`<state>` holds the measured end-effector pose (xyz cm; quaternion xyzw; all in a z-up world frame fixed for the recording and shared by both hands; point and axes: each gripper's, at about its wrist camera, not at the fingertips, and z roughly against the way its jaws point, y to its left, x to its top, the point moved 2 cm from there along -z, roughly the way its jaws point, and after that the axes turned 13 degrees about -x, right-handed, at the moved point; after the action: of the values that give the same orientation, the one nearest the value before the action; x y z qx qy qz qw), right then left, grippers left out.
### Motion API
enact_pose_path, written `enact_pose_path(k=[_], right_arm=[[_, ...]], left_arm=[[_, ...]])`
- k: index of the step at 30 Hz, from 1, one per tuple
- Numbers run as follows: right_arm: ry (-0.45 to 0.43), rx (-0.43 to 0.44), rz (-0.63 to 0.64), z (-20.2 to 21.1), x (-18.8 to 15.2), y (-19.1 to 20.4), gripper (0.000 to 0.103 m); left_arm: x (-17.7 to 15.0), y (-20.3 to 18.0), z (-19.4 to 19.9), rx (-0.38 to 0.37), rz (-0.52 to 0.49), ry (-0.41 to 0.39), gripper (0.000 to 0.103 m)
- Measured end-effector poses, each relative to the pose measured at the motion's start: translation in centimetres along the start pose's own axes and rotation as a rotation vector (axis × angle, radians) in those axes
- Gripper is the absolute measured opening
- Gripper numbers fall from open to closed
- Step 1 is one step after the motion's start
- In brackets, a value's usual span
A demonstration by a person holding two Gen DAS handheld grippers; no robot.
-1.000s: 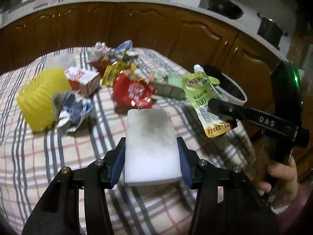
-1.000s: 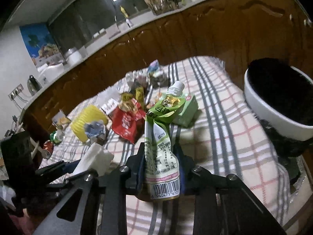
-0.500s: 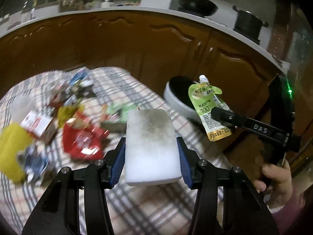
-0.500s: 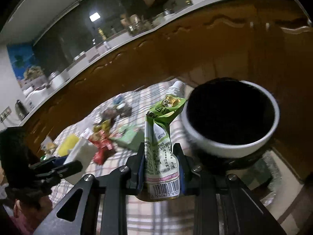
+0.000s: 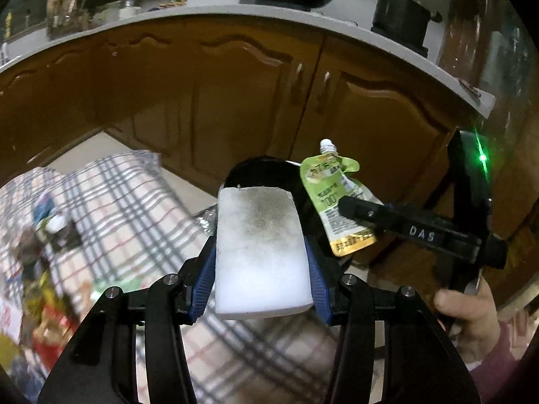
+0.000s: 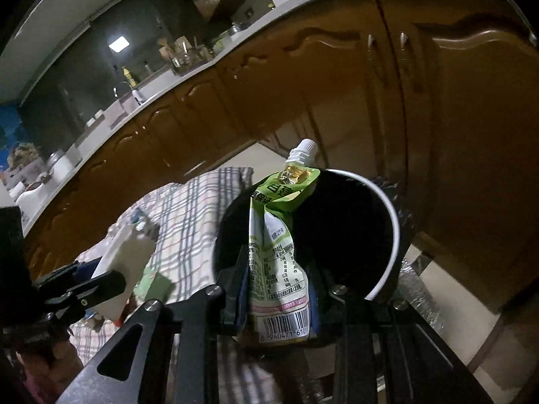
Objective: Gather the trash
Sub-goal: 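Carry both items over the black bin and open both tools to drop them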
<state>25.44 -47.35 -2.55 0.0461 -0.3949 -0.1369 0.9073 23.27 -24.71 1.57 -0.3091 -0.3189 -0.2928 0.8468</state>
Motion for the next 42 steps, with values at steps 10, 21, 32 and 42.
enact_pose_path(k=[10, 21, 32, 42], right_arm=[[0.070, -0.042, 0.028, -2.9, 0.8, -1.6, 0.028], [0.119, -0.037, 0.032, -5.2, 1.1, -2.7, 0.028], [0.088, -0.013, -0.006, -4.3, 1.2, -2.7, 0.039], [-0.050, 0.056, -0.051, 0.3, -0.1, -0.4, 0.052]], left_arm=[[2.5, 0.8, -7.1, -0.027, 0.028, 0.118, 0.049], [2.7, 1.3, -10.7, -0.010, 0.040, 0.179, 0.051], [2.5, 1.7, -8.7, -0.016, 0.085, 0.133, 0.063], [-0.3, 2.9, -1.0, 0.016, 0.128, -0.047, 0.066]])
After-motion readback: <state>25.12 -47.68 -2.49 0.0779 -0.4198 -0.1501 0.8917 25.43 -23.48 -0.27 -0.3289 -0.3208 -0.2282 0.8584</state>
